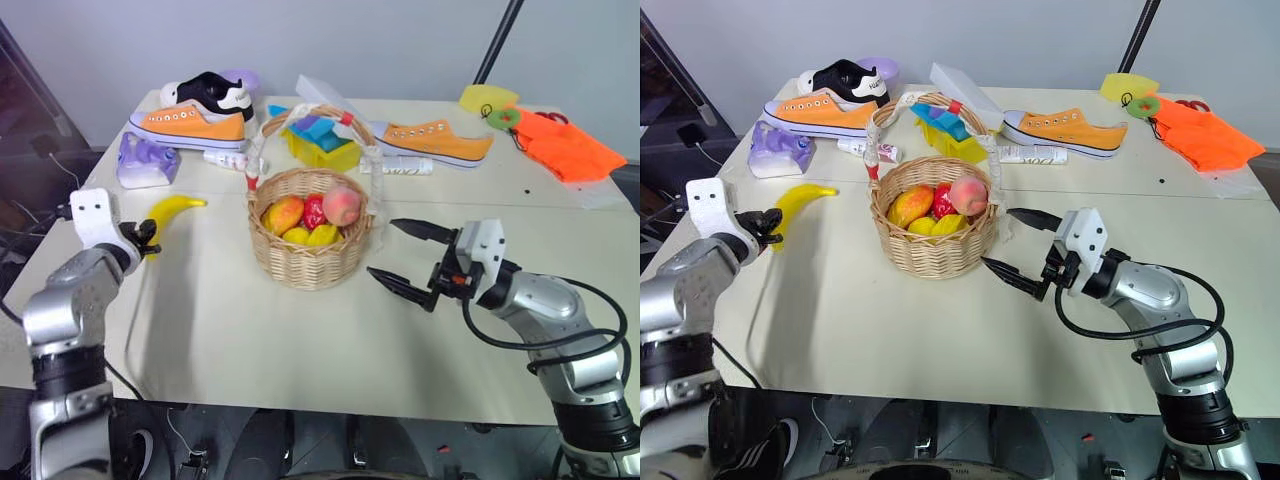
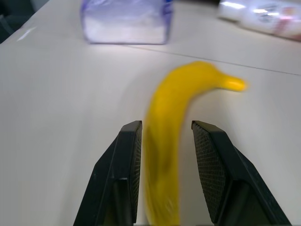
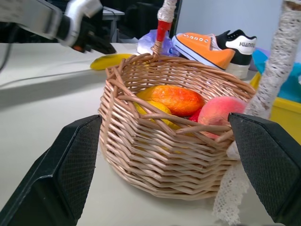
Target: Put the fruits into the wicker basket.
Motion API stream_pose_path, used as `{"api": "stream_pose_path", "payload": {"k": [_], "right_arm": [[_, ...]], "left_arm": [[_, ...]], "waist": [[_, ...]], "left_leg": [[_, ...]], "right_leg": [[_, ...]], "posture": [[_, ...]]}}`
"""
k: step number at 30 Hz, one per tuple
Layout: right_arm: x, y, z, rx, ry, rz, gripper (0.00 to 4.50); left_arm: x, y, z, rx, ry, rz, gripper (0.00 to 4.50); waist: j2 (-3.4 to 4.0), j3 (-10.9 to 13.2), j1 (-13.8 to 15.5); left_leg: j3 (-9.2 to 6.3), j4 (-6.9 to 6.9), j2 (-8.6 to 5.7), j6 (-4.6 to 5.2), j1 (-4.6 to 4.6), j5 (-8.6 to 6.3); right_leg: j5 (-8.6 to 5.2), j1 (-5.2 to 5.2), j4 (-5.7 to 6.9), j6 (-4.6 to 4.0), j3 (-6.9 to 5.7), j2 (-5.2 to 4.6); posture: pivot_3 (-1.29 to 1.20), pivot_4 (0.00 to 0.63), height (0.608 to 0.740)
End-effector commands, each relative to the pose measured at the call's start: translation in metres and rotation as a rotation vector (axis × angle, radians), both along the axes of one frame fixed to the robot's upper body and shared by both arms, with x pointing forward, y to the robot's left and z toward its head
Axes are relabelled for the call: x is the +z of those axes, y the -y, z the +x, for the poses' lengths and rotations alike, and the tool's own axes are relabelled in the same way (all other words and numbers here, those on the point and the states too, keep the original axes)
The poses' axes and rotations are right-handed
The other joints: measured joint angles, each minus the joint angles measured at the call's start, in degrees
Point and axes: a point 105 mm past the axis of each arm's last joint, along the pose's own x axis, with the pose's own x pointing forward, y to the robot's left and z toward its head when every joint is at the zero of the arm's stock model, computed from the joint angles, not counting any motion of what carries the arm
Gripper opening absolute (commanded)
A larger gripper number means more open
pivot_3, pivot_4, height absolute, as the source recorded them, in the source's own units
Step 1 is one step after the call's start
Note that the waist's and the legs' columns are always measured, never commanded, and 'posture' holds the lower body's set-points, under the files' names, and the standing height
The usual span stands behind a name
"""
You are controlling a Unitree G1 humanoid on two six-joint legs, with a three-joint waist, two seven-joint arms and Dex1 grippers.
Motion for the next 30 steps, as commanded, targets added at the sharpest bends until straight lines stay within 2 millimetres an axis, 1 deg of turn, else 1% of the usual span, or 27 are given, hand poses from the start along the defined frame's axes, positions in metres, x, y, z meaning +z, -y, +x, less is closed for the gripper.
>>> {"api": "stream_pose_path", "payload": {"k": [1,3,6,7,9,10,11,12,13,14,17,20,23,25,27,30], "right_arm": [[0.009,-0.003,0.001,0.021,0.049,0.008,4.5],[0.009,-0.005,0.002,0.026,0.053,0.004,4.5],[0.009,-0.004,0.002,0.026,0.054,0.001,4.5],[0.009,-0.004,0.002,0.024,0.052,0.001,4.5],[0.008,-0.004,0.001,0.023,0.051,0.0,4.5],[0.007,-0.004,0.0,0.024,0.051,-0.001,4.5],[0.007,-0.005,0.0,0.025,0.05,0.001,4.5],[0.008,-0.005,0.0,0.025,0.05,0.002,4.5],[0.008,-0.006,0.0,0.024,0.051,0.005,4.5],[0.008,-0.006,0.0,0.024,0.049,0.006,4.5],[0.008,-0.006,0.001,0.023,0.051,0.008,4.5],[0.007,-0.005,0.001,0.018,0.048,0.005,4.5],[0.007,-0.005,0.0,0.019,0.047,0.005,4.5],[0.008,-0.006,-0.001,0.021,0.051,0.003,4.5],[0.01,-0.005,-0.001,0.02,0.057,0.002,4.5],[0.011,-0.005,-0.001,0.015,0.06,0.005,4.5]], "left_arm": [[0.002,-0.004,-0.005,0.022,0.002,0.007,1.79],[0.005,0.001,0.0,0.0,0.025,-0.022,1.79],[0.025,-0.008,0.004,0.06,0.108,-0.038,1.79],[0.028,-0.012,0.004,0.074,0.122,-0.031,1.79],[0.029,-0.012,0.005,0.053,0.119,-0.018,1.79],[0.028,-0.01,0.005,0.04,0.12,-0.039,2.32],[0.024,-0.007,0.007,0.029,0.091,-0.001,2.64],[0.022,-0.003,0.008,0.001,0.075,-0.006,3.04],[0.023,0.003,0.011,-0.029,0.092,-0.084,3.52],[0.021,0.002,0.013,-0.027,0.072,-0.07,3.95],[0.013,-0.01,0.017,0.004,0.003,0.033,3.95],[0.009,-0.014,0.021,0.002,-0.034,0.075,3.95],[-0.006,-0.007,0.025,-0.03,-0.095,-0.019,3.95],[-0.014,0.002,0.028,-0.066,-0.125,-0.073,3.95],[-0.019,0.008,0.03,-0.093,-0.148,-0.07,3.95],[-0.023,0.008,0.031,-0.111,-0.169,-0.065,3.95]], "waist": [[0.0,0.0,0.1],[-0.02,0.0,0.2],[-0.06,0.0,0.5],[-0.07,0.0,0.4],[-0.06,0.0,0.3],[-0.06,0.0,0.2],[-0.04,0.0,0.1],[-0.05,0.0,0.1],[-0.05,0.0,0.2],[-0.05,0.0,0.2],[-0.05,0.0,0.2],[-0.05,0.0,0.2],[-0.05,0.0,0.3],[-0.05,0.0,0.3],[-0.06,0.0,0.3],[-0.05,0.0,0.3]], "left_leg": [[0.0,0.0,0.0,0.0,0.01,0.0],[0.0,0.01,0.0,0.0,0.01,0.0],[0.0,0.03,-0.01,0.0,-0.01,0.0],[0.0,0.03,0.0,0.0,-0.03,0.0],[0.0,0.02,-0.01,0.0,-0.03,0.0],[0.0,0.0,-0.01,0.0,-0.03,0.0],[0.0,-0.02,-0.01,0.0,-0.02,0.0],[0.0,-0.02,-0.01,0.0,-0.01,0.0],[0.0,-0.02,-0.01,-0.01,-0.01,0.0],[0.0,-0.02,-0.01,-0.01,-0.01,0.01],[0.0,0.01,-0.01,-0.01,0.0,0.01],[0.0,-0.01,-0.01,-0.01,-0.01,0.01],[0.0,-0.01,-0.01,-0.01,-0.01,0.01],[0.0,0.0,-0.01,-0.01,-0.01,0.01],[0.0,0.0,-0.01,-0.01,-0.02,0.01],[0.0,0.0,-0.01,-0.01,-0.01,0.01]], "right_leg": [[0.0,0.01,0.01,0.0,0.0,0.0],[0.0,0.01,0.01,0.0,0.0,0.0],[0.0,0.0,-0.01,0.0,-0.01,0.0],[0.0,-0.01,-0.01,0.0,-0.01,0.0],[0.0,-0.02,-0.02,0.0,-0.01,0.0],[0.0,-0.02,-0.02,0.0,-0.01,0.0],[0.0,-0.02,-0.02,0.0,-0.01,0.01],[0.0,-0.03,-0.01,0.0,-0.01,0.01],[0.0,-0.03,0.0,0.0,-0.01,0.01],[0.0,-0.02,0.0,0.0,-0.01,0.01],[0.0,0.0,0.0,0.0,-0.01,0.01],[0.0,-0.03,0.01,0.0,-0.01,0.01],[0.0,-0.02,0.0,0.0,-0.01,0.01],[0.0,-0.01,-0.01,0.0,-0.01,0.01],[0.0,-0.02,-0.01,0.0,-0.02,0.01],[0.0,-0.02,0.0,0.0,-0.01,0.01]], "posture": [[0.0,0.15,0.74],[0.0,0.15,0.74],[0.0,0.15,0.74],[0.0,0.15,0.74],[0.0,0.15,0.74],[0.0,0.15,0.74],[0.0,0.15,0.74],[0.0,0.15,0.74],[0.0,0.15,0.74],[0.0,0.15,0.74],[0.0,0.15,0.74],[0.0,0.15,0.74],[0.0,0.15,0.74],[0.0,0.15,0.74],[0.0,0.15,0.74],[0.0,0.15,0.74]]}}
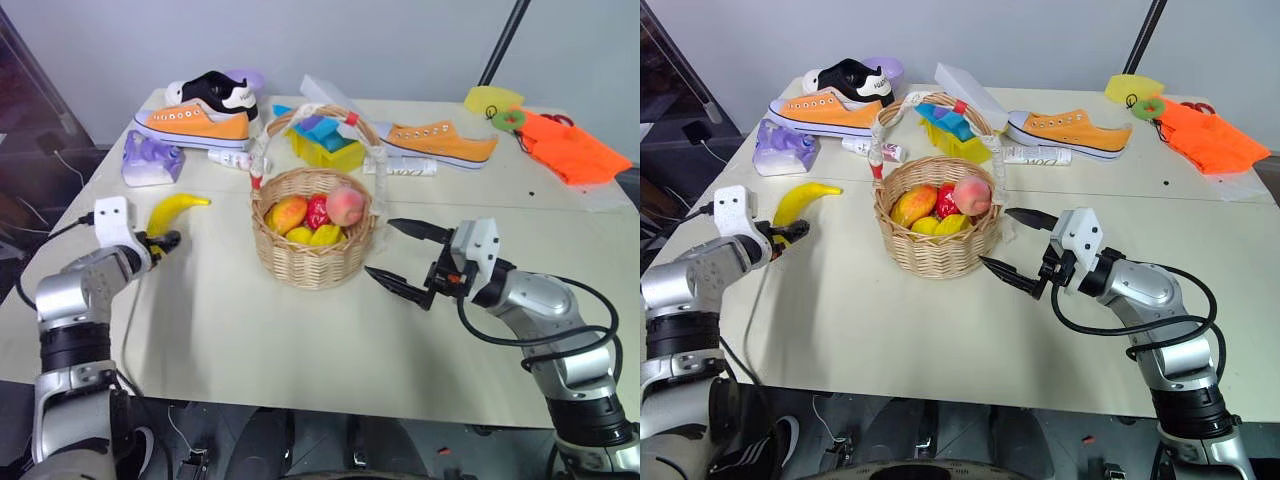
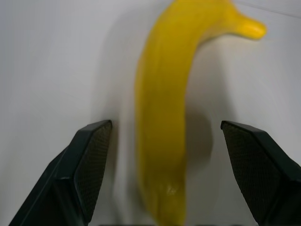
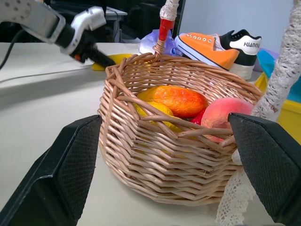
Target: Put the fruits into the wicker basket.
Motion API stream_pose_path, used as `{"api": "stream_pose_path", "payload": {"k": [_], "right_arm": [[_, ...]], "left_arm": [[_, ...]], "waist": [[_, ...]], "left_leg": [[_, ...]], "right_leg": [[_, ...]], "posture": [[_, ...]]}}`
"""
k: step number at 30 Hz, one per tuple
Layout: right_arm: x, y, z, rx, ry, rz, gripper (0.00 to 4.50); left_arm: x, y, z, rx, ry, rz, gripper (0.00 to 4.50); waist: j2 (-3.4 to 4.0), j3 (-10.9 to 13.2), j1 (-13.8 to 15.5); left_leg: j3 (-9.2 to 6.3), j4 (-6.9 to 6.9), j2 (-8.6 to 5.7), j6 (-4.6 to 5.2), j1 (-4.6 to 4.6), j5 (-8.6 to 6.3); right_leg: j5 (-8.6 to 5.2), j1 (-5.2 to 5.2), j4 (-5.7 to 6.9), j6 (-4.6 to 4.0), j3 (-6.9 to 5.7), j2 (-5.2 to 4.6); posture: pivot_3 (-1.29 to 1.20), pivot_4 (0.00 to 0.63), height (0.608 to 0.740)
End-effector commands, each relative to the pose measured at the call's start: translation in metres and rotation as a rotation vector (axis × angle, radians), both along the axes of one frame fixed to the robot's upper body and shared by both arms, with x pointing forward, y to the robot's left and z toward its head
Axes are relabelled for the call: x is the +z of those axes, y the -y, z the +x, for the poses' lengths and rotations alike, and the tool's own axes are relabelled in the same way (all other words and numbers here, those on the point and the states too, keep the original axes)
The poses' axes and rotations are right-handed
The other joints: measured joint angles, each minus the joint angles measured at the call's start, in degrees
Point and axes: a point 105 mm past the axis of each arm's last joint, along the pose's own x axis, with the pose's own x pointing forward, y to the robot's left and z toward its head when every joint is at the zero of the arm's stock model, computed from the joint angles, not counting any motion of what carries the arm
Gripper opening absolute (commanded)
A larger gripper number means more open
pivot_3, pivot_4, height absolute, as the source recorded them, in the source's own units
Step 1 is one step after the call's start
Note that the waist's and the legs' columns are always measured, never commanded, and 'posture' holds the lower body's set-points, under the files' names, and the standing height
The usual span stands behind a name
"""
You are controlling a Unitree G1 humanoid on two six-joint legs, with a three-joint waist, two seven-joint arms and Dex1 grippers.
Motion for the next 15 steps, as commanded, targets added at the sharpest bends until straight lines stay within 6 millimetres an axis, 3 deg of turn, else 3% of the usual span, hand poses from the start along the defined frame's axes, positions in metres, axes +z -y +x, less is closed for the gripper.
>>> {"api": "stream_pose_path", "payload": {"k": [1,4,9,10,15], "right_arm": [[0.013,-0.002,-0.004,0.008,0.059,0.007,4.5],[0.013,-0.002,-0.004,0.007,0.064,0.003,4.5],[0.013,-0.002,-0.004,0.004,0.062,0.005,4.5],[0.012,-0.002,-0.004,0.004,0.061,0.003,4.5],[0.013,0.0,-0.003,-0.001,0.063,0.004,4.5]], "left_arm": [[0.002,0.003,0.002,-0.037,-0.004,-0.001,3.95],[-0.003,0.005,0.002,-0.042,-0.019,0.0,3.08],[0.009,0.006,0.005,-0.039,0.046,0.015,0.53],[0.018,0.006,0.006,-0.034,0.095,0.008,0.35],[0.055,0.001,-0.001,-0.003,0.3,0.093,0.35]], "waist": [[0.0,0.0,-0.1],[0.0,0.0,-0.1],[0.0,0.0,0.0],[0.0,0.0,0.0],[-0.02,0.0,-0.1]], "left_leg": [[0.0,0.0,0.0,0.0,0.0,0.0],[0.0,0.0,0.0,0.0,0.01,0.0],[0.0,0.0,0.0,0.0,0.01,0.0],[0.0,0.0,0.0,0.0,0.01,0.0],[0.0,0.0,0.0,0.0,-0.03,0.0]], "right_leg": [[0.0,0.01,0.0,0.0,0.0,0.0],[0.0,0.0,0.0,0.0,0.0,0.0],[0.0,0.02,0.0,0.0,0.0,0.0],[0.0,0.02,-0.01,0.0,0.0,0.0],[0.0,-0.02,-0.02,0.0,0.01,0.0]], "posture": [[0.0,0.15,0.74],[0.0,0.15,0.74],[0.0,0.15,0.74],[0.0,0.15,0.74],[0.0,0.15,0.74]]}}
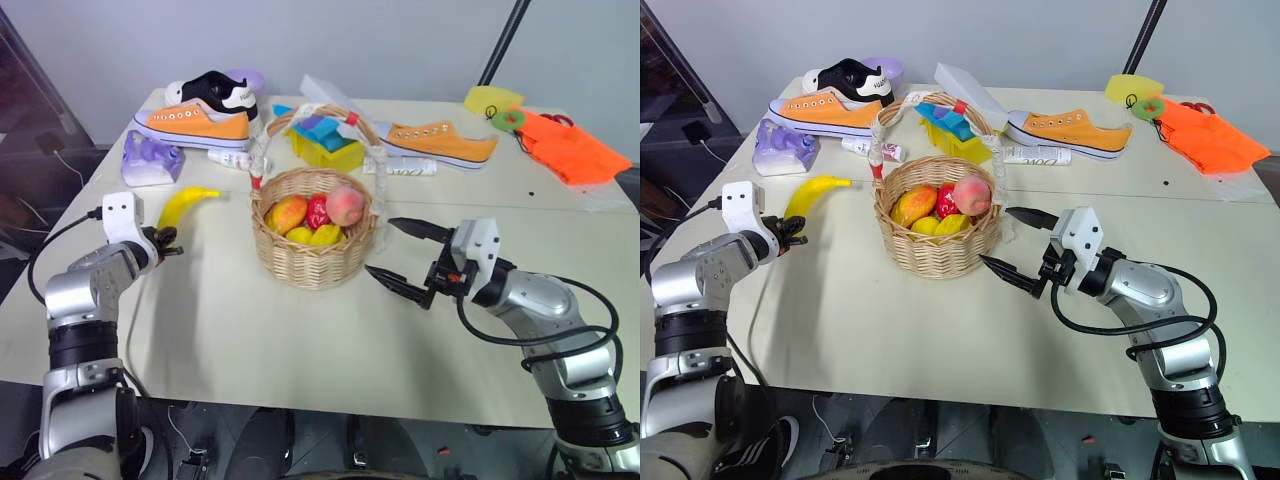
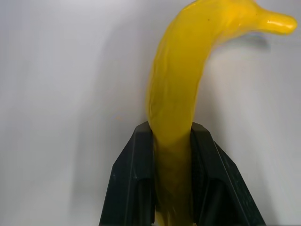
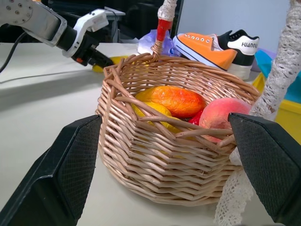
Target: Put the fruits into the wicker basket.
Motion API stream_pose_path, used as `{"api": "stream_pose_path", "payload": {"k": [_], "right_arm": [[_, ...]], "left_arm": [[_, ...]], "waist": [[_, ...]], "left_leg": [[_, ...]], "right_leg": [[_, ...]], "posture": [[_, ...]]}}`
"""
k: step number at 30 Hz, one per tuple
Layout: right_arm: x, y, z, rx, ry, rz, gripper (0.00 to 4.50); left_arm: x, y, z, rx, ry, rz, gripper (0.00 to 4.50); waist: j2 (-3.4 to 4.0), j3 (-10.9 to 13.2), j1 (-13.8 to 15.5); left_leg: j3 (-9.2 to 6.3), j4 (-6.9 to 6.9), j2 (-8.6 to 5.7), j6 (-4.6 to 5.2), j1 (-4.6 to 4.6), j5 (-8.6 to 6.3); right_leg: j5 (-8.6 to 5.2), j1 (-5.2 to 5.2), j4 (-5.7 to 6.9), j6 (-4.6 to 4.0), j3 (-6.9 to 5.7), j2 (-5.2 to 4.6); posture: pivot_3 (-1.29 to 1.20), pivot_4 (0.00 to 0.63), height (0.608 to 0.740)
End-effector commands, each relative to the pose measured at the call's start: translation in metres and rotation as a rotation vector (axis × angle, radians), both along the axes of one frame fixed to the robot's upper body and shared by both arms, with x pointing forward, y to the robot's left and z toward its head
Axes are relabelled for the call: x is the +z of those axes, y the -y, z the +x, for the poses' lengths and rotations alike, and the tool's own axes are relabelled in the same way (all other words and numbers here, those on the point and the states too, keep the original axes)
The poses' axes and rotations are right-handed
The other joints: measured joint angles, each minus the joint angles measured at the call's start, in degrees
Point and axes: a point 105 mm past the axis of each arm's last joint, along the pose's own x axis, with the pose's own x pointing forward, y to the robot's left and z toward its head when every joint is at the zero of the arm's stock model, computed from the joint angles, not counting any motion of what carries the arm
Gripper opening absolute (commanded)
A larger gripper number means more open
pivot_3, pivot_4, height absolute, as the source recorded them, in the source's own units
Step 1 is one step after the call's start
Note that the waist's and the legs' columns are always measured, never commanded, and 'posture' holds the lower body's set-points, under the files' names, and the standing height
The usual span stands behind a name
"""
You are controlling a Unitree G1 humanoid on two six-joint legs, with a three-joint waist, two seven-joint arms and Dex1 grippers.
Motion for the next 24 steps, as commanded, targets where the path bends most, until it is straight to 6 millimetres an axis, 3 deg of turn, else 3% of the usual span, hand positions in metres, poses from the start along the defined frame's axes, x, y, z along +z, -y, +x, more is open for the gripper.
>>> {"api": "stream_pose_path", "payload": {"k": [1,4,6,8,13,17,21,24], "right_arm": [[0.014,0.0,-0.004,0.005,0.063,0.008,4.5],[0.015,0.002,-0.004,0.002,0.064,0.012,4.5],[0.015,0.004,-0.004,0.0,0.059,0.019,4.5],[0.015,0.006,-0.004,-0.002,0.057,0.022,4.5],[0.015,0.001,0.0,0.009,0.062,0.029,4.5],[0.016,-0.001,0.0,0.012,0.067,0.031,4.5],[0.017,-0.002,0.0,0.006,0.072,0.039,4.5],[0.017,-0.001,0.0,-0.007,0.075,0.04,4.5]], "left_arm": [[0.046,-0.004,-0.014,0.004,0.207,0.07,0.35],[0.052,0.008,-0.039,-0.1,0.212,0.058,0.35],[0.057,0.017,-0.058,-0.211,0.232,0.155,0.35],[0.066,0.045,-0.081,-0.421,0.284,0.117,0.35],[0.07,0.079,-0.126,-0.718,0.319,0.018,0.35],[0.076,0.107,-0.121,-0.781,0.349,-0.047,0.35],[0.089,0.148,-0.088,-0.77,0.427,-0.065,0.35],[0.092,0.167,-0.066,-0.737,0.415,-0.062,0.35]], "waist": [[0.0,0.0,-0.3],[0.02,0.0,-1.2],[0.02,0.0,-1.6],[0.04,0.0,-1.5],[0.17,0.0,-1.4],[0.2,0.1,-1.0],[0.14,0.0,-0.3],[0.13,0.0,0.0]], "left_leg": [[0.0,0.0,0.0,0.0,0.0,0.0],[0.0,-0.08,0.01,0.0,0.01,0.0],[0.0,-0.1,0.01,-0.01,0.01,0.0],[0.0,-0.11,0.02,-0.01,0.05,0.0],[0.0,-0.08,0.02,-0.04,0.08,0.0],[0.0,-0.07,0.02,-0.03,0.07,0.0],[0.0,0.02,-0.02,-0.01,0.06,0.01],[0.0,0.03,-0.03,0.0,0.05,0.02]], "right_leg": [[0.0,-0.01,0.01,0.0,0.0,0.0],[0.0,-0.02,0.0,-0.01,0.01,0.0],[-0.01,-0.03,-0.01,-0.02,0.01,0.0],[-0.02,0.02,-0.01,-0.04,0.01,0.0],[-0.11,0.11,-0.11,-0.3,0.01,-0.05],[-0.19,0.1,-0.1,-0.44,0.01,-0.05],[-0.17,0.17,-0.1,-0.39,0.0,-0.05],[0.0,0.15,-0.07,-0.09,-0.02,0.0]], "posture": [[0.0,0.15,0.74],[0.0,0.15,0.74],[0.0,0.15,0.74],[0.0,0.15,0.74],[0.0,0.15,0.74],[0.0,0.15,0.74],[0.0,0.15,0.74],[0.0,0.15,0.74]]}}
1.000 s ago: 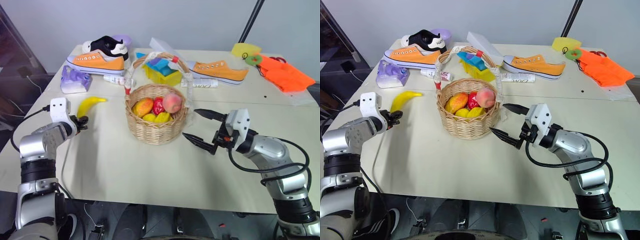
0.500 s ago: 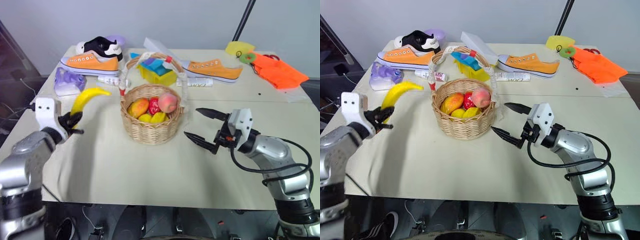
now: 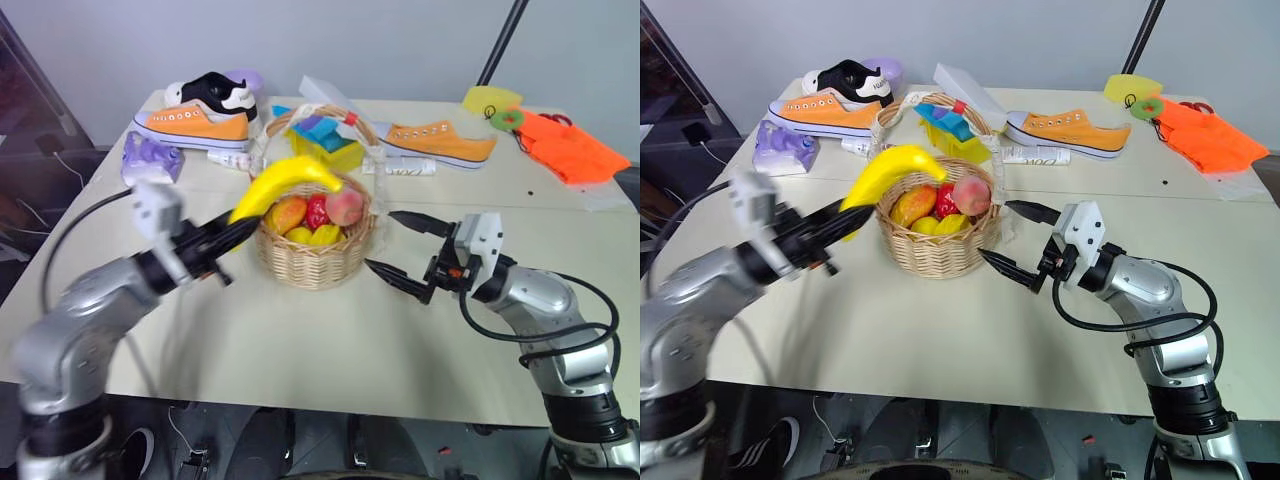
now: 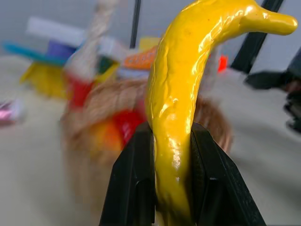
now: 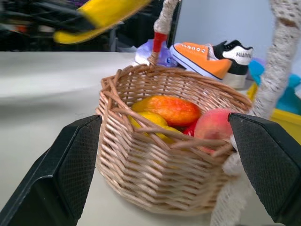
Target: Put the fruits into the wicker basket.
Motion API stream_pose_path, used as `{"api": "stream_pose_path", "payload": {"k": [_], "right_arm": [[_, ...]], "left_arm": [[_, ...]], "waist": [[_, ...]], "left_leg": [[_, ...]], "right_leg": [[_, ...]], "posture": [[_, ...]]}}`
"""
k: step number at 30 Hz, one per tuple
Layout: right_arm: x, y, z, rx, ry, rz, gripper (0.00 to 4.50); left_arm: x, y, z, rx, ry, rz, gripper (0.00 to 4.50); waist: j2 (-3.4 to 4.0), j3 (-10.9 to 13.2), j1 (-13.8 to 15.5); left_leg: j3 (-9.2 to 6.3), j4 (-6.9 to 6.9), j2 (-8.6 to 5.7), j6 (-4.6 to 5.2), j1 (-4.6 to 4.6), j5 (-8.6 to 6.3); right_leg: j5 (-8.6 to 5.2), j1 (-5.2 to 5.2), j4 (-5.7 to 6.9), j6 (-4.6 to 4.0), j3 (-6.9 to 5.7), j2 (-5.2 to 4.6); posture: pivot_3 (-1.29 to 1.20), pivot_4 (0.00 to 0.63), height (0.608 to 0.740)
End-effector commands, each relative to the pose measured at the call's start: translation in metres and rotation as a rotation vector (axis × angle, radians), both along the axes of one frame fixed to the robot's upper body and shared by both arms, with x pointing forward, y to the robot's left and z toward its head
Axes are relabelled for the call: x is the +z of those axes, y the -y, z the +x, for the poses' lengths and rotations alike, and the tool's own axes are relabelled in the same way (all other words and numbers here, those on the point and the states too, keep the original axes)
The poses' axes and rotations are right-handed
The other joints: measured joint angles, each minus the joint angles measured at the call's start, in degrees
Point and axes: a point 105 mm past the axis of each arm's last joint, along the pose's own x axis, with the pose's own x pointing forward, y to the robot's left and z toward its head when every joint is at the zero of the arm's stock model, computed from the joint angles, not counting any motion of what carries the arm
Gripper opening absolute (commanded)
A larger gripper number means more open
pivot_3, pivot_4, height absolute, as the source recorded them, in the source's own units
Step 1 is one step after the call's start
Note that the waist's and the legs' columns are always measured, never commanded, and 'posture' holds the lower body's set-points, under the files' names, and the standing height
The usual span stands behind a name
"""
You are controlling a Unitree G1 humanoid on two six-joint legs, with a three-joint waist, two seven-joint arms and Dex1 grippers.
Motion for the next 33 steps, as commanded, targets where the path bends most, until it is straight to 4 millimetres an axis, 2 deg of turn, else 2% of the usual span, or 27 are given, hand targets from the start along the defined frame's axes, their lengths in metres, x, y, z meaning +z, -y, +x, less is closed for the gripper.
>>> {"api": "stream_pose_path", "payload": {"k": [1,4,9,10,12,15,18,21,23,26,30,33], "right_arm": [[0.01,0.001,-0.003,-0.013,0.049,0.009,4.5],[0.009,0.002,-0.003,-0.032,0.051,0.013,4.5],[0.008,0.0,-0.005,-0.04,0.048,0.022,4.5],[0.008,0.001,-0.005,-0.043,0.047,0.022,4.5],[0.007,0.001,-0.005,-0.045,0.044,0.023,4.5],[0.006,0.002,-0.006,-0.045,0.037,0.022,4.5],[0.006,0.004,-0.004,-0.055,0.017,0.042,4.5],[0.006,0.008,0.001,-0.093,0.015,0.053,4.5],[0.005,0.015,0.007,-0.17,0.016,0.071,4.5],[0.002,0.019,0.015,-0.303,0.005,0.12,4.5],[-0.002,0.01,0.015,-0.336,-0.03,0.16,4.5],[0.0,0.003,0.027,-0.413,-0.057,0.202,4.5]], "left_arm": [[0.0,0.012,0.018,0.066,0.004,0.058,0.35],[-0.003,0.018,0.03,0.105,-0.029,0.028,0.35],[-0.006,0.028,0.034,0.105,-0.094,-0.048,0.35],[-0.005,0.029,0.035,0.111,-0.088,-0.052,1.39],[-0.004,0.033,0.03,0.073,-0.096,-0.058,2.21],[0.001,0.039,0.02,0.011,-0.068,-0.04,3.79],[0.005,0.029,0.017,0.052,-0.04,-0.023,3.79],[0.008,0.023,-0.002,-0.01,-0.011,-0.018,3.79],[0.003,0.016,-0.018,-0.049,0.019,0.01,3.79],[-0.007,-0.017,-0.031,0.016,0.07,0.001,3.79],[-0.018,-0.055,-0.034,0.132,0.117,0.06,3.79],[-0.035,-0.079,-0.043,0.149,0.065,-0.011,3.79]], "waist": [[0.0,0.0,-0.1],[0.02,0.0,-0.5],[0.01,0.0,-0.3],[0.01,0.0,-0.2],[0.0,0.0,-0.2],[0.0,0.0,-0.1],[0.0,0.0,-0.1],[0.0,0.0,-0.3],[0.01,0.0,-0.4],[0.06,0.0,-0.8],[0.06,0.0,-0.5],[0.13,0.0,-0.8]], "left_leg": [[0.0,-0.01,0.0,0.0,-0.01,0.0],[0.0,-0.06,0.02,0.01,0.01,0.0],[0.0,0.05,0.03,0.02,0.02,0.01],[0.0,0.07,0.03,0.02,0.02,0.01],[0.0,0.07,0.03,0.02,0.02,0.01],[0.0,0.07,0.03,0.02,0.02,0.01],[0.0,0.07,0.03,0.02,0.02,0.01],[0.0,0.05,0.03,0.01,0.04,0.01],[0.0,0.04,0.04,0.01,0.03,0.01],[0.0,-0.02,0.06,-0.02,0.08,0.02],[-0.01,-0.04,0.08,-0.08,0.07,0.06],[0.0,-0.04,0.08,-0.08,0.07,0.05]], "right_leg": [[0.02,-0.03,0.02,0.03,0.0,0.04],[0.01,-0.05,0.06,0.03,0.01,0.12],[0.02,-0.01,0.1,0.05,0.0,0.14],[0.02,0.0,0.1,0.05,0.0,0.14],[0.02,0.0,0.11,0.05,0.0,0.15],[0.01,-0.01,0.12,0.05,0.0,0.16],[0.01,0.0,0.11,0.05,0.0,0.16],[0.01,-0.01,0.12,0.04,0.0,0.16],[0.0,-0.02,0.12,0.03,0.0,0.16],[-0.01,0.01,0.09,0.0,0.02,0.15],[-0.13,-0.01,0.08,-0.21,0.02,0.11],[-0.19,-0.03,0.05,-0.33,0.04,0.08]], "posture": [[0.0,0.15,0.74],[0.0,0.15,0.74],[0.0,0.15,0.74],[0.0,0.15,0.74],[0.0,0.15,0.74],[0.0,0.15,0.74],[0.0,0.15,0.74],[0.0,0.15,0.74],[0.0,0.15,0.74],[0.0,0.15,0.74],[0.0,0.15,0.74],[0.0,0.15,0.74]]}}
